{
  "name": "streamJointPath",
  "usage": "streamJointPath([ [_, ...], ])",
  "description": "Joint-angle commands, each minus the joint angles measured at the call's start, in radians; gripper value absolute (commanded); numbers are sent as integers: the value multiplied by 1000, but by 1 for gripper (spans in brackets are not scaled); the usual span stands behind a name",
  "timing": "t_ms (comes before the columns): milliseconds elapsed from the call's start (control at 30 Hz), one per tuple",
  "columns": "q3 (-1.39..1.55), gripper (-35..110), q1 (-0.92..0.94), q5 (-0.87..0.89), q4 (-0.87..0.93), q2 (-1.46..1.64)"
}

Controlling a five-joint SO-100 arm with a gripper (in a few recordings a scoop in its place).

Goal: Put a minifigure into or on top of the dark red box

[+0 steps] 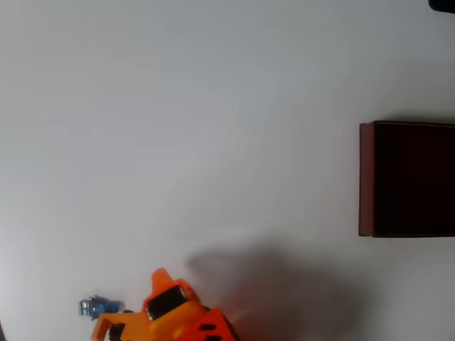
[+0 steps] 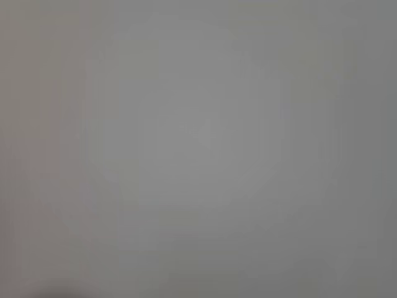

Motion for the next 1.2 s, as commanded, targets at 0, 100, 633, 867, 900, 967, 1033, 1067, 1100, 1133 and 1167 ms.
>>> streamJointPath([
  [0,-14,0,2,-46,26,3],
  [100,-14,0,2,-46,26,3],
  [633,8,0,189,60,-106,-21],
  [867,48,0,380,31,-259,-25],
  [900,52,0,393,25,-273,-25],
  [967,58,0,402,9,-296,-25],
  [1033,63,0,402,3,-310,-25],
  [1067,60,0,405,14,-311,-25],
  [1100,43,0,402,34,-295,-25],
  [1133,14,0,385,80,-268,-25],
  [1167,-26,0,350,255,-258,-26],
])
